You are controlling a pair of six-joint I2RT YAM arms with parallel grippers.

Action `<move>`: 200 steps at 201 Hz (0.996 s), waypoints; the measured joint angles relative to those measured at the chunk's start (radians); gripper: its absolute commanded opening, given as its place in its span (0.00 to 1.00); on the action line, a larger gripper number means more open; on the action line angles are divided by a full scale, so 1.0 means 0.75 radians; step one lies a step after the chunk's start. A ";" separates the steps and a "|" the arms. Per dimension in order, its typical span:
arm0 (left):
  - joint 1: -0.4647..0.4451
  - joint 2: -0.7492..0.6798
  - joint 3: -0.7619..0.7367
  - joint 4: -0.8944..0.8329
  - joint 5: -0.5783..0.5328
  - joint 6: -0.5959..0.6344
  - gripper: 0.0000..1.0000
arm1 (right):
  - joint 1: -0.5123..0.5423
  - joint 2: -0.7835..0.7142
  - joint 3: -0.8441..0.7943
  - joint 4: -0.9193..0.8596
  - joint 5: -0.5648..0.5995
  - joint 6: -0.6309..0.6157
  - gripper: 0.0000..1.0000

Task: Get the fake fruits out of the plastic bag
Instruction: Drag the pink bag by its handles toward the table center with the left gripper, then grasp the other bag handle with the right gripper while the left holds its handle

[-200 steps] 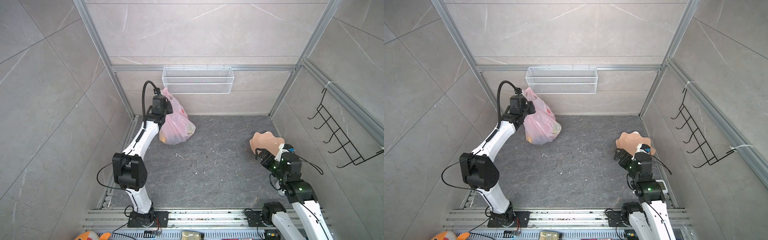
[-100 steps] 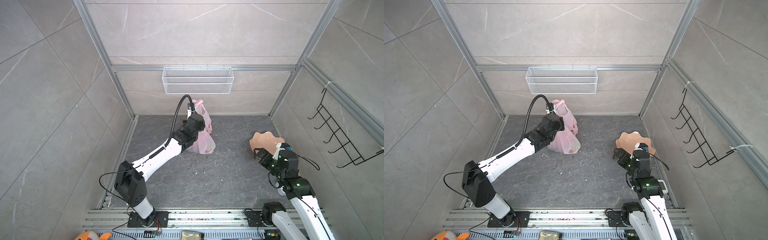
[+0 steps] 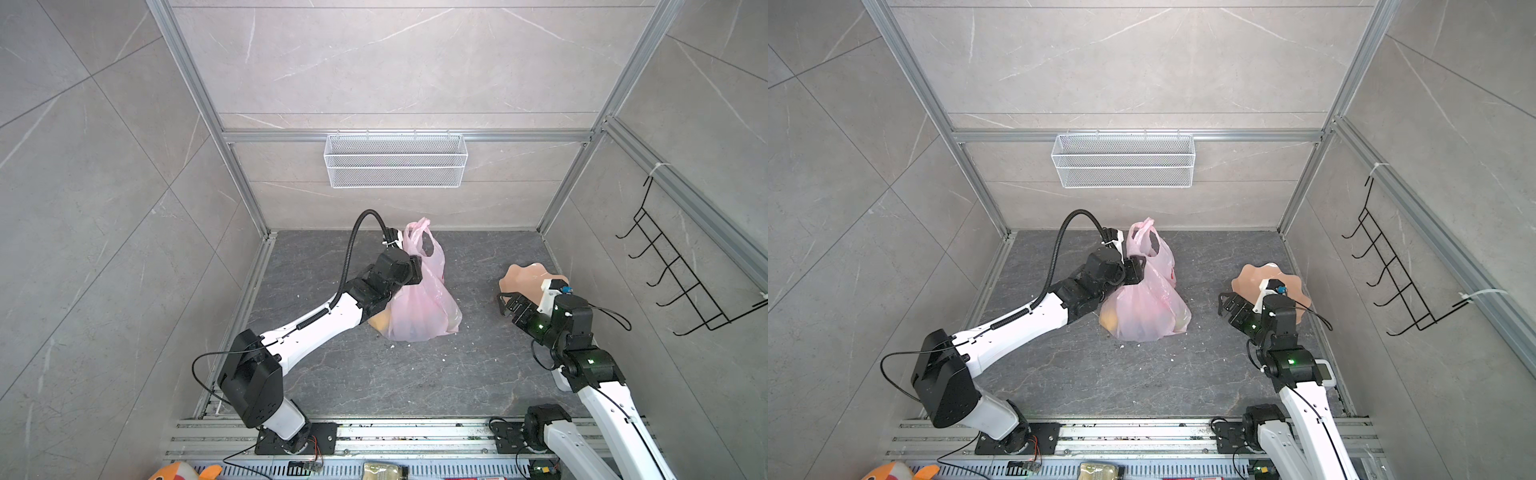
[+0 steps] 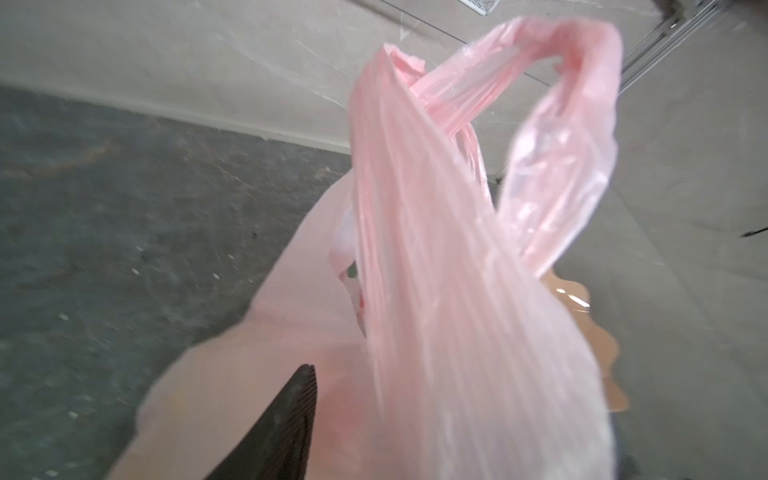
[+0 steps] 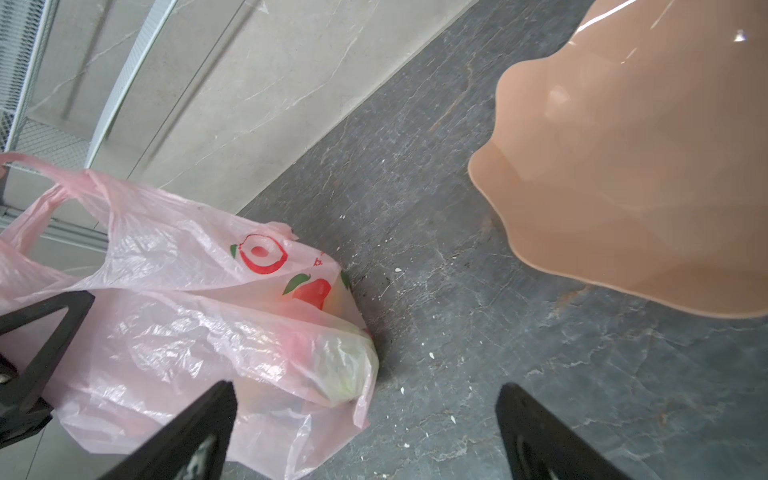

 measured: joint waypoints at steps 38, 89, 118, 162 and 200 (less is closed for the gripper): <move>0.000 -0.170 -0.025 -0.019 0.097 0.067 0.69 | 0.142 0.024 0.060 -0.012 0.047 -0.033 1.00; -0.001 -0.513 -0.275 -0.064 0.121 0.179 0.71 | 0.742 0.355 0.402 -0.039 0.450 -0.119 1.00; -0.001 -0.608 -0.400 -0.076 0.048 0.197 0.72 | 0.946 0.596 0.626 -0.047 0.637 -0.168 1.00; -0.001 -0.619 -0.489 -0.127 -0.015 0.202 0.74 | 1.017 0.882 0.916 -0.139 0.890 -0.188 1.00; -0.001 -0.633 -0.524 -0.151 -0.037 0.202 0.74 | 1.017 0.990 0.991 -0.241 1.086 -0.188 0.93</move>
